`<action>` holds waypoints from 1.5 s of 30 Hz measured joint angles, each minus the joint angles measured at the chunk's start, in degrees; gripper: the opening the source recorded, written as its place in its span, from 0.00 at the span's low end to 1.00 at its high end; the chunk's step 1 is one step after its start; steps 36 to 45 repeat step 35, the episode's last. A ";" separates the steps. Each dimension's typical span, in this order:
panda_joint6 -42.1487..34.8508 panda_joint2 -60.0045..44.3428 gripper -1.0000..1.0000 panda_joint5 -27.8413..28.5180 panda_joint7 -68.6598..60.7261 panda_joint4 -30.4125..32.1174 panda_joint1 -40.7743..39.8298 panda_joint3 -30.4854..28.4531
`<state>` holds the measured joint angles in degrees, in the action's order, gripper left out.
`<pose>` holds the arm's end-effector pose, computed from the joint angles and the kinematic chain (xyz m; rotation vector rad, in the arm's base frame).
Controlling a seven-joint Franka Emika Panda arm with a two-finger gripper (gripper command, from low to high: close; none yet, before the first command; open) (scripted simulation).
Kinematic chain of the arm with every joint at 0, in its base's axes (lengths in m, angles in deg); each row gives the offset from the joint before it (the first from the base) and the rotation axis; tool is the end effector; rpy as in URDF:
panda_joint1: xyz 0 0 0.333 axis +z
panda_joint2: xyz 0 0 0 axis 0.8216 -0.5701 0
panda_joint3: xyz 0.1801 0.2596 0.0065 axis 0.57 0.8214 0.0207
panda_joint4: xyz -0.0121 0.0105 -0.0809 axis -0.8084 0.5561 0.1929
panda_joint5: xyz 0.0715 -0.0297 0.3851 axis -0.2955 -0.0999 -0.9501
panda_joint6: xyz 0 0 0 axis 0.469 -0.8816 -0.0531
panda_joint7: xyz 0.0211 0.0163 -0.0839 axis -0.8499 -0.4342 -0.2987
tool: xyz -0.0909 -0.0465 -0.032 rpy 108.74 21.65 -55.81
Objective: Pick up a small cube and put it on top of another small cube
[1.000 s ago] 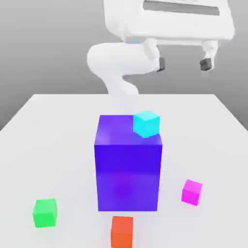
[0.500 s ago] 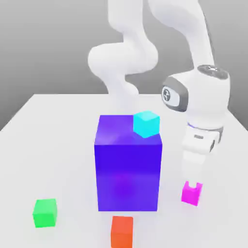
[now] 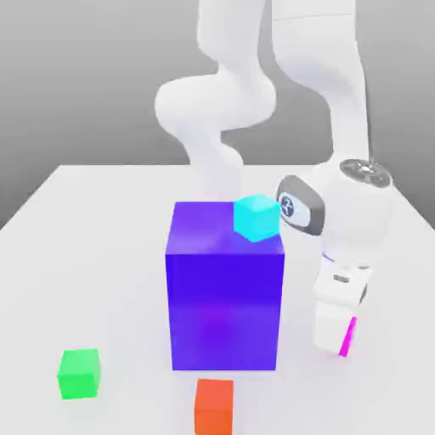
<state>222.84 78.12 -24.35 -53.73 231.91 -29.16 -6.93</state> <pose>0.3304 0.2003 0.1620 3.1040 0.4764 -0.0009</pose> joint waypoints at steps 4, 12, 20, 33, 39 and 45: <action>-6.17 5.87 0.00 -2.29 -3.53 -0.17 -2.43 -1.25; -13.68 8.36 0.00 7.88 -0.87 -10.40 -14.08 -8.63; -21.50 7.36 0.00 5.19 -16.32 -16.27 -31.89 -16.36; -9.09 -3.67 1.00 -11.43 -35.38 -12.39 -41.20 -14.74; -9.09 -3.67 1.00 -11.43 -35.38 -12.39 -41.20 -14.74; -9.09 -3.67 1.00 -11.43 -35.38 -12.39 -41.20 -14.74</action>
